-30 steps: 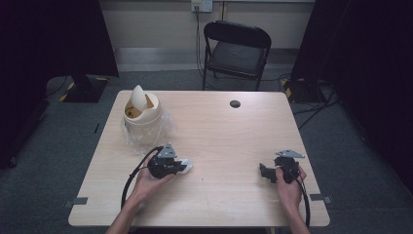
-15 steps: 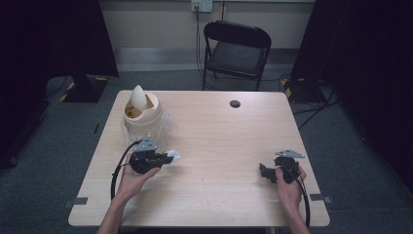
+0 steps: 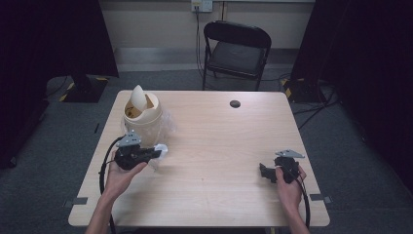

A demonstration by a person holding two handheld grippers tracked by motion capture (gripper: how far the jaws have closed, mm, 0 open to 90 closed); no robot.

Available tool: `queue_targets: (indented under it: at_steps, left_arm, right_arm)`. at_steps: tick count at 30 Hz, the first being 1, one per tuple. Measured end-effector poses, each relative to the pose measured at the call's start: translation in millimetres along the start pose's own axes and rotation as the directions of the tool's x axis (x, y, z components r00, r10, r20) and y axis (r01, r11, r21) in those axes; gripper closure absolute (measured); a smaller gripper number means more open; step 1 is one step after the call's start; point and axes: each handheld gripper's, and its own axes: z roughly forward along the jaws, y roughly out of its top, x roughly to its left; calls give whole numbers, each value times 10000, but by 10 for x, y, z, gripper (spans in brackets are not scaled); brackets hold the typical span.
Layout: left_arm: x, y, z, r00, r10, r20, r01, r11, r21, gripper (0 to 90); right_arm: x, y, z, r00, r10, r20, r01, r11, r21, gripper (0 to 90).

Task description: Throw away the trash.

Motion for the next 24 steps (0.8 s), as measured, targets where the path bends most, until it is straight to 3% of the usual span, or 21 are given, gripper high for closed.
queue_targets:
  at_steps: [11,14,22,24]
  left_arm:
    - [239,78,-262,9973,-462,-579,434,9979,-484,818]
    - [288,106,-310,9964,-321,-790,292,9989,-380,818]
    - [441,209,-492,9905,-629,-1221,527,9950,-852,817]
    - [487,234,-512,9873,-631,-1459,523,9957,-769,817]
  right_arm:
    - [0,0,-1,10000,-4,7,4,10000,9,100]
    - [0,0,-1,10000,0,7,0,10000,10,101]
    - [0,0,-1,10000,2,3,-2,10000,10,100]
    - [0,0,0,10000,-1,4,1,10000,9,100]
